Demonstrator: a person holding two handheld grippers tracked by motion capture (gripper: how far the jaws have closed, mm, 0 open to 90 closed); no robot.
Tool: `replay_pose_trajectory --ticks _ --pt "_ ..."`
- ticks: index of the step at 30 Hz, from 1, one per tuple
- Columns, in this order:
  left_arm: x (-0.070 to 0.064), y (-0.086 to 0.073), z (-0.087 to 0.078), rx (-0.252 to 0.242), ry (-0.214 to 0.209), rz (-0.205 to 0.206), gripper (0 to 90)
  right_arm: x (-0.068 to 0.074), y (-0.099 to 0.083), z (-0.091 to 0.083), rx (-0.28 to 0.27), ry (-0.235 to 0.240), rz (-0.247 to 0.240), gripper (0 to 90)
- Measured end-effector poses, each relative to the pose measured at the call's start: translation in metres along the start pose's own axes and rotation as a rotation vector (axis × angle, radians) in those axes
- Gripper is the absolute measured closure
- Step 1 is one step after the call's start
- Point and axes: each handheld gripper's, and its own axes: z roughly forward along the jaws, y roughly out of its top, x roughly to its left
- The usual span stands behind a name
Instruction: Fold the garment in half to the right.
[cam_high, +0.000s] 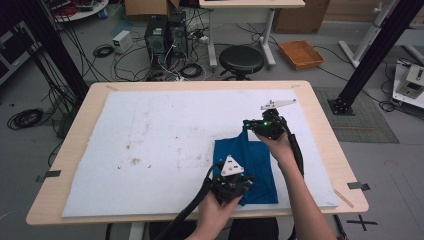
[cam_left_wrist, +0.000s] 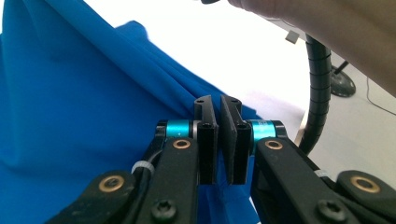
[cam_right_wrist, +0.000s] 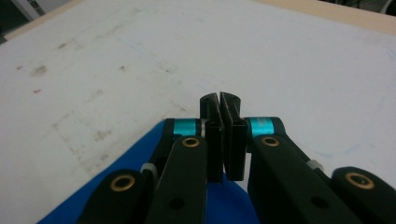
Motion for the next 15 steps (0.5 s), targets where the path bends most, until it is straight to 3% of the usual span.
replay_pose_trajectory --ticks 7,15 --pt "-0.007 0.003 0.023 0.019 -0.038 -0.011 85.1 -0.019 -0.016 -0.011 0.027 -0.039 0.024 88.9" --pt "-0.01 0.001 0.043 0.044 -0.066 -0.016 85.0 -0.03 -0.029 -0.019 0.049 -0.073 0.037 88.9"
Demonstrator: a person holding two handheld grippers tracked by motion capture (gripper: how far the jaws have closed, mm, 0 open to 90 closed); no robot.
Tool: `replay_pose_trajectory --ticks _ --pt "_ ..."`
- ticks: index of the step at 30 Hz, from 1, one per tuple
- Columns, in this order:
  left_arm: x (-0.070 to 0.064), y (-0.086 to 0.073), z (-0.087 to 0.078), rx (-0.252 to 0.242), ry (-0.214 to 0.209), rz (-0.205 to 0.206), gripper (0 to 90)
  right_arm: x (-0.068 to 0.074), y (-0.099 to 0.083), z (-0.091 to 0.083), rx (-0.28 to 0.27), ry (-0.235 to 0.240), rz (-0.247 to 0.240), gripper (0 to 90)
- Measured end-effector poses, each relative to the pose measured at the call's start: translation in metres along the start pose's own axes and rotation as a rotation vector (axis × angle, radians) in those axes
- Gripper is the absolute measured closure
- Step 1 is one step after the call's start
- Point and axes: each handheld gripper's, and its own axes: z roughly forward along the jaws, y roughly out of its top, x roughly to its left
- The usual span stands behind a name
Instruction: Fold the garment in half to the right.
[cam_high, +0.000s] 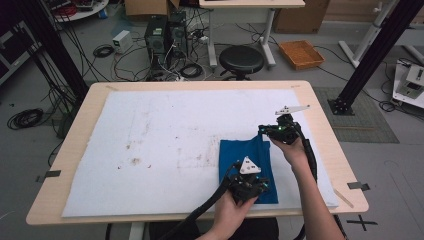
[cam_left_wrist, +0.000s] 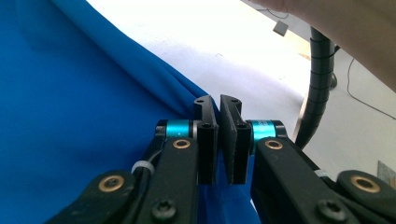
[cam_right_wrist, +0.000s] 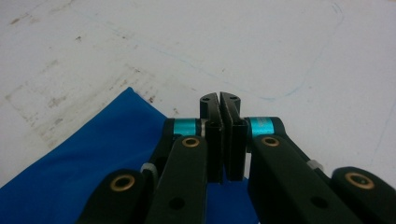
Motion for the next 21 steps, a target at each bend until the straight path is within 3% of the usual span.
replay_pose_trajectory --ticks 6,8,11,12,16,18,21 --pt "-0.003 0.003 0.004 -0.002 -0.019 -0.001 83.6 -0.004 -0.004 -0.002 0.011 -0.026 0.001 88.6" --pt "-0.003 0.002 0.004 -0.022 -0.07 -0.003 76.1 -0.005 -0.006 -0.003 0.008 -0.058 0.004 83.4" --pt "-0.004 0.003 -0.001 -0.052 -0.141 0.011 59.6 -0.008 -0.01 -0.006 0.0 -0.068 0.023 74.9" --pt "-0.004 0.003 -0.004 -0.066 -0.155 0.02 58.1 -0.009 -0.012 -0.008 -0.001 -0.069 0.037 73.7" --pt "0.002 0.007 -0.025 -0.11 -0.163 0.035 51.0 -0.007 -0.02 -0.021 -0.032 -0.067 0.053 63.9" --pt "0.01 0.008 -0.042 -0.134 -0.142 0.043 49.8 -0.003 -0.026 -0.031 -0.049 -0.075 0.065 57.9" --pt "0.026 0.006 -0.065 -0.16 -0.1 0.051 48.5 0.004 -0.035 -0.043 -0.079 -0.078 0.069 56.4"
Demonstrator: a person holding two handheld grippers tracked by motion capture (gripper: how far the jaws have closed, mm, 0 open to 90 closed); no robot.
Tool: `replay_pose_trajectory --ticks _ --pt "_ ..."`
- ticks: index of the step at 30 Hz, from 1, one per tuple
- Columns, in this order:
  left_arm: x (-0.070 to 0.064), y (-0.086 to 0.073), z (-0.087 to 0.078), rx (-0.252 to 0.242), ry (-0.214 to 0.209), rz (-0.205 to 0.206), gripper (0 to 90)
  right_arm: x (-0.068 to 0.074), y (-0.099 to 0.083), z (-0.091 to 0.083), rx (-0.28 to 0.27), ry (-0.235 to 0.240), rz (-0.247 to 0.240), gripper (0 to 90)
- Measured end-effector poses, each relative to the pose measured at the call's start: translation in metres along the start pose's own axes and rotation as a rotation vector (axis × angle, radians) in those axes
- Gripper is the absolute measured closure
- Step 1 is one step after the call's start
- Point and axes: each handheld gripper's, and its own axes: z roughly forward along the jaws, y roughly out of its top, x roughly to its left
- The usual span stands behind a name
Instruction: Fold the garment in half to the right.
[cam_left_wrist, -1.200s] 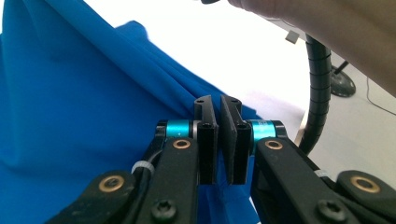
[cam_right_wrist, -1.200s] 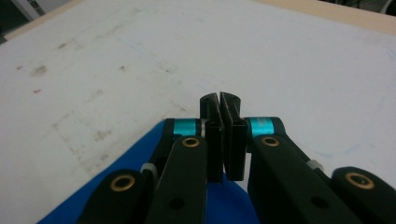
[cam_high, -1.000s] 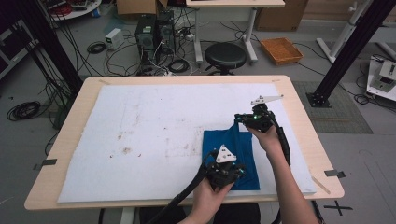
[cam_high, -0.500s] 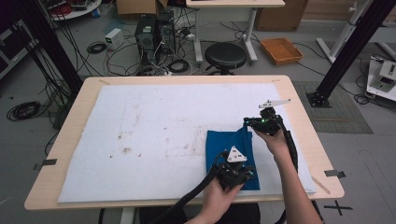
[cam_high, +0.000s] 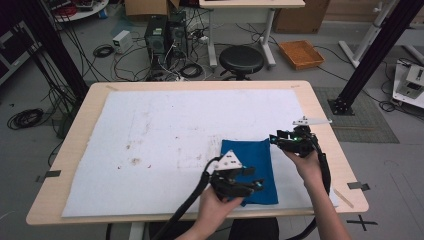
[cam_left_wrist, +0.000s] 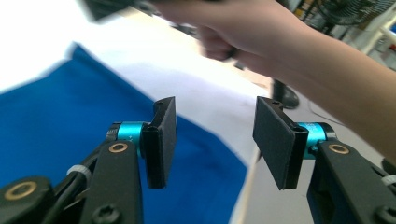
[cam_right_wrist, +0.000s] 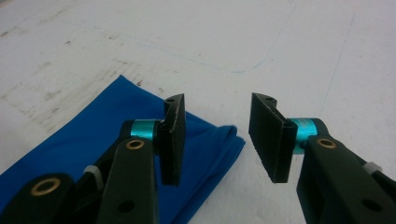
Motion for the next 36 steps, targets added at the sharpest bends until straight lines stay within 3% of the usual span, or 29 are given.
replay_pose_trajectory --ticks 5,9,12,15,16,27,32,36 --pt "0.029 -0.005 -0.04 -0.018 0.109 -0.008 47.4 0.003 -0.007 -0.002 -0.028 -0.011 0.028 62.6" --pt "0.049 -0.012 -0.067 -0.029 0.201 -0.012 46.7 0.003 -0.008 0.013 0.011 -0.036 0.07 66.7" --pt "0.061 -0.017 -0.084 -0.034 0.239 -0.032 46.7 0.001 -0.009 0.029 0.048 -0.067 0.105 70.2" --pt "0.07 -0.023 -0.096 -0.035 0.262 -0.048 46.7 -0.001 -0.013 0.038 0.075 -0.073 0.103 87.9" --pt "0.072 -0.025 -0.099 -0.03 0.267 -0.046 46.7 -0.002 -0.015 0.039 0.074 -0.076 0.098 90.0" --pt "0.079 -0.031 -0.114 -0.04 0.295 -0.061 46.7 -0.009 -0.02 0.035 0.031 -0.122 0.108 89.8" --pt "0.08 -0.031 -0.116 -0.041 0.304 -0.051 46.6 -0.01 -0.024 0.026 0.012 -0.134 0.121 69.0" --pt "0.082 -0.032 -0.123 -0.042 0.312 -0.029 43.3 0.001 -0.036 -0.003 -0.022 -0.108 0.102 62.9"
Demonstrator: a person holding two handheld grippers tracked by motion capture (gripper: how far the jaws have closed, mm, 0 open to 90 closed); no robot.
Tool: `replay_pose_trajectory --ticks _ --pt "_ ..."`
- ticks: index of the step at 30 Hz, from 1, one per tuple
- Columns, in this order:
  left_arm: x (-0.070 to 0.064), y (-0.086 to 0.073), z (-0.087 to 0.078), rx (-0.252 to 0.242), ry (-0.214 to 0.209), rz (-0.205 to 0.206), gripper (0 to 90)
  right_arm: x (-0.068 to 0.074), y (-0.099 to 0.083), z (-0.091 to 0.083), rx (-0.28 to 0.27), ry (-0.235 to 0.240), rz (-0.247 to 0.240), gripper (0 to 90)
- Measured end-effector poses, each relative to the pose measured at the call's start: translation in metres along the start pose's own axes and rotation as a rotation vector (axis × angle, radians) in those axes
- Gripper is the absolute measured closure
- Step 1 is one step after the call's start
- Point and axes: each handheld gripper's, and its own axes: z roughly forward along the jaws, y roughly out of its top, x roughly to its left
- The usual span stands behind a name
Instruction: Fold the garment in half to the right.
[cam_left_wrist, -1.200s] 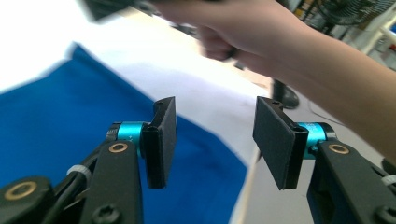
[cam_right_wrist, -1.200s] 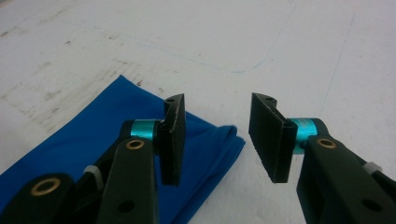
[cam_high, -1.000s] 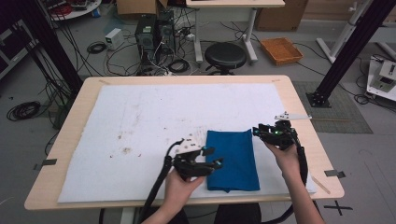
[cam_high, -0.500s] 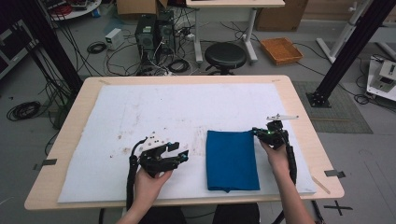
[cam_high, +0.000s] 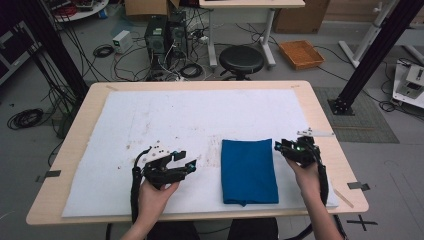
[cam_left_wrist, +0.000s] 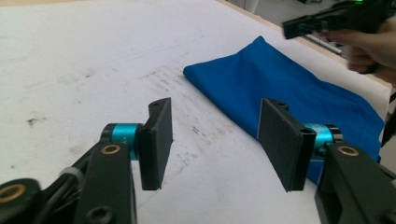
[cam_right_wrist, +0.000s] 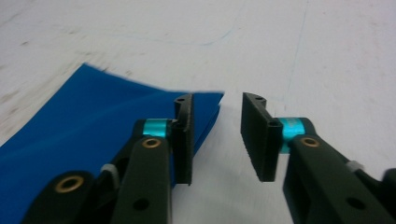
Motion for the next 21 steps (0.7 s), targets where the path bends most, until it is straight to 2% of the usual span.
replay_pose_trajectory --ticks 2,5,9,11,13,14,16,18,21 --pt "0.004 -0.001 -0.004 0.001 0.018 0.017 42.1 0.007 -0.012 -0.019 -0.009 0.021 -0.011 62.0" --pt "0.012 -0.005 -0.014 -0.003 0.026 0.02 38.4 0.021 -0.034 -0.045 -0.006 0.066 -0.015 61.4" --pt "0.019 -0.011 -0.026 -0.014 0.043 0.02 37.1 0.04 -0.062 -0.064 0.017 0.127 -0.005 61.8" --pt "0.022 -0.013 -0.03 -0.024 0.054 0.007 37.1 0.049 -0.074 -0.068 0.027 0.161 -0.001 62.6" --pt "0.024 -0.014 -0.032 -0.027 0.06 -0.004 37.1 0.056 -0.08 -0.067 0.042 0.175 -0.005 65.6" --pt "0.023 -0.015 -0.033 -0.027 0.063 -0.008 37.0 0.058 -0.082 -0.065 0.056 0.174 -0.021 67.2" --pt "0.022 -0.015 -0.033 -0.028 0.064 0.002 37.0 0.058 -0.084 -0.063 0.082 0.163 -0.025 79.3" --pt "0.019 -0.016 -0.033 -0.024 0.07 0.023 37.1 0.056 -0.086 -0.064 0.077 0.153 -0.036 88.3" --pt "0.018 -0.016 -0.034 -0.02 0.066 0.029 37.1 0.053 -0.088 -0.068 0.069 0.139 -0.032 88.7"
